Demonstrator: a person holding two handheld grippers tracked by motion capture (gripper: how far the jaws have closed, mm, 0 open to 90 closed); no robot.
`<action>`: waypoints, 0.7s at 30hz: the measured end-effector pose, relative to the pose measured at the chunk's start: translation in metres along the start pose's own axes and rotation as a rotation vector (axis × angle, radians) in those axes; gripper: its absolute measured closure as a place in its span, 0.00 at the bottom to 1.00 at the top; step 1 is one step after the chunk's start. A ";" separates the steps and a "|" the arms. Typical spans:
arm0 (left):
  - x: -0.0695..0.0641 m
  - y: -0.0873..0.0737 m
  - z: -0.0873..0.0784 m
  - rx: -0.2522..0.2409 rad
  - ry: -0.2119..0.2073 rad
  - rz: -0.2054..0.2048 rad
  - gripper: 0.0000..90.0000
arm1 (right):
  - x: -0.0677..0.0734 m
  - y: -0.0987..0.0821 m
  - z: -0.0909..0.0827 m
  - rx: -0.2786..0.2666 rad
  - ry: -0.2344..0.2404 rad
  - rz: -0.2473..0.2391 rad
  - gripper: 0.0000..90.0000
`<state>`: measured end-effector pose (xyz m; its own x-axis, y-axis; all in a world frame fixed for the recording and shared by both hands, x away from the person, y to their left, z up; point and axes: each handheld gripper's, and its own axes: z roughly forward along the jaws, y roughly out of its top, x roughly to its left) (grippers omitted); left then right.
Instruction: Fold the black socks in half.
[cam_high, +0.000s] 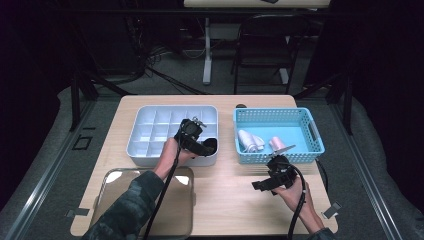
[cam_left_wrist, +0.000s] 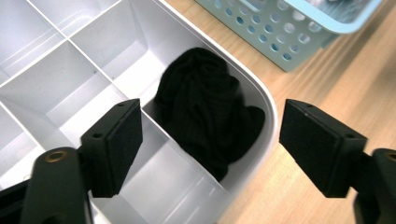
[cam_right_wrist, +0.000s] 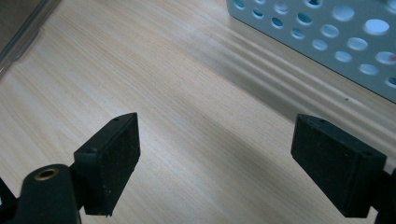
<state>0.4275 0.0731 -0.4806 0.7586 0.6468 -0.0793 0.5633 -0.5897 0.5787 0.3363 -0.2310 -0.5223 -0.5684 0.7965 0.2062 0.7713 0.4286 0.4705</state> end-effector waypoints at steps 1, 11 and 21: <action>-0.001 -0.002 -0.002 -0.009 -0.002 -0.001 0.21 | 0.000 0.000 0.000 -0.002 0.000 0.002 0.17; -0.013 -0.028 -0.011 -0.028 -0.017 0.003 0.12 | -0.003 -0.001 0.001 0.000 -0.010 0.031 0.14; -0.029 -0.064 -0.019 -0.063 -0.008 -0.008 0.05 | -0.003 0.000 0.001 -0.002 -0.001 0.036 0.10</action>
<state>0.3633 0.1008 -0.4998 0.7566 0.6476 -0.0907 0.5482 -0.5526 0.6278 0.3382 -0.2335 -0.5242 -0.5404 0.8115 0.2223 0.7905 0.3992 0.4645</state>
